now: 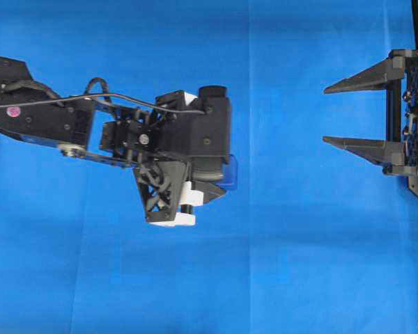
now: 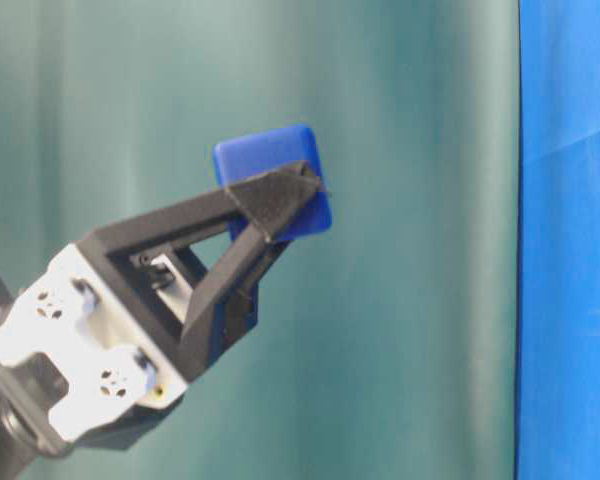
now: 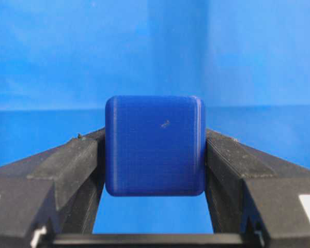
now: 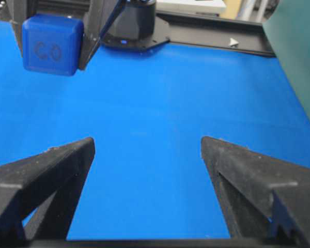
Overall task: Handover the blue block to the right arm after grasping it with the left arm, then place it in the designated position.
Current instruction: 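Carry the cube back toward the left side, raised upright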
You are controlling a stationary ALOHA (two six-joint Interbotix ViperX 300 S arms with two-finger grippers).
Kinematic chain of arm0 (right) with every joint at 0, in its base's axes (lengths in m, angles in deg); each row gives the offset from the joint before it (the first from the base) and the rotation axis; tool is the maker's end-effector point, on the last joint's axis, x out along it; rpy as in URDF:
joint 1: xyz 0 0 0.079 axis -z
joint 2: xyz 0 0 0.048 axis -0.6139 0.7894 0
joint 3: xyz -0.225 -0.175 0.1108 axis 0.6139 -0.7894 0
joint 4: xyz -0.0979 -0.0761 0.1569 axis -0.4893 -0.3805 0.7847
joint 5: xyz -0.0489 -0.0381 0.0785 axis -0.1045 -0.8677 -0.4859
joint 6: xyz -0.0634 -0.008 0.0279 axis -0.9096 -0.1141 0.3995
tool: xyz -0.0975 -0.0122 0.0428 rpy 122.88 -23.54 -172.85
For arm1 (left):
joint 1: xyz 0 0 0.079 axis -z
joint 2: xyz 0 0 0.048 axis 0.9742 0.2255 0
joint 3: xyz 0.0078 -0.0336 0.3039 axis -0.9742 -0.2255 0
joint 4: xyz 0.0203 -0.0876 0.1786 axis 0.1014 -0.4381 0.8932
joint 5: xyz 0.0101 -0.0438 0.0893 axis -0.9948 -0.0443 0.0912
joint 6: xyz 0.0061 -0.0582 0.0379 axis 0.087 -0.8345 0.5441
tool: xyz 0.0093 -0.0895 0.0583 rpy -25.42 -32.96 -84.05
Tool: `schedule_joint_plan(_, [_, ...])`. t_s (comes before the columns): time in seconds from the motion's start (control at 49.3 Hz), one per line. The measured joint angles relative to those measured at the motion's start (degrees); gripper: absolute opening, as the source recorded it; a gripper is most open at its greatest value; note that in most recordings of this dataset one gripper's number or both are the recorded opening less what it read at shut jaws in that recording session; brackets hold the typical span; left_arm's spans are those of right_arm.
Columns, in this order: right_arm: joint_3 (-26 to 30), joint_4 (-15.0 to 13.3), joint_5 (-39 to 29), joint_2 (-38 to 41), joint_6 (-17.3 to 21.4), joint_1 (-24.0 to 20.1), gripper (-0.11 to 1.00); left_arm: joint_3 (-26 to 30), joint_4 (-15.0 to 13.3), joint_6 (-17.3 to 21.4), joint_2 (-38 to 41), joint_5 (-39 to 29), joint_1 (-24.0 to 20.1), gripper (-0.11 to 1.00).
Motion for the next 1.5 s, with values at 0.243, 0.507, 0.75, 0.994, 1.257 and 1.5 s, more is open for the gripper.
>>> schedule_joint_plan(0.243, [0.0,0.0,-0.1,0.0,0.0,0.0,0.97,-9.7,0.1,1.1,-6.5,14.2,-0.4,0.48])
schedule_joint_plan(0.507, [0.0,-0.2,0.0,0.0,0.0,0.0,0.97,-22.1,0.0,4.7,-14.7,33.0,-1.0,0.48])
schedule_joint_plan(0.75, [0.4,-0.2,0.0,0.0,0.0,0.0,0.97,-30.9,-0.2,4.9,-19.6,46.1,-1.3,0.48])
schedule_joint_plan(0.994, [0.5,-0.2,0.4,0.0,0.0,0.0,0.97,-33.6,-0.5,4.9,-20.3,50.0,-1.4,0.48])
schedule_joint_plan(1.257, [0.5,-0.2,0.4,0.0,0.0,0.0,0.97,-33.6,-0.6,4.8,-20.3,50.2,-1.4,0.48])
schedule_joint_plan(1.5, [0.5,-2.5,0.4,0.0,-1.1,0.0,0.97,-33.5,-0.6,4.7,-20.2,50.2,-1.4,0.48])
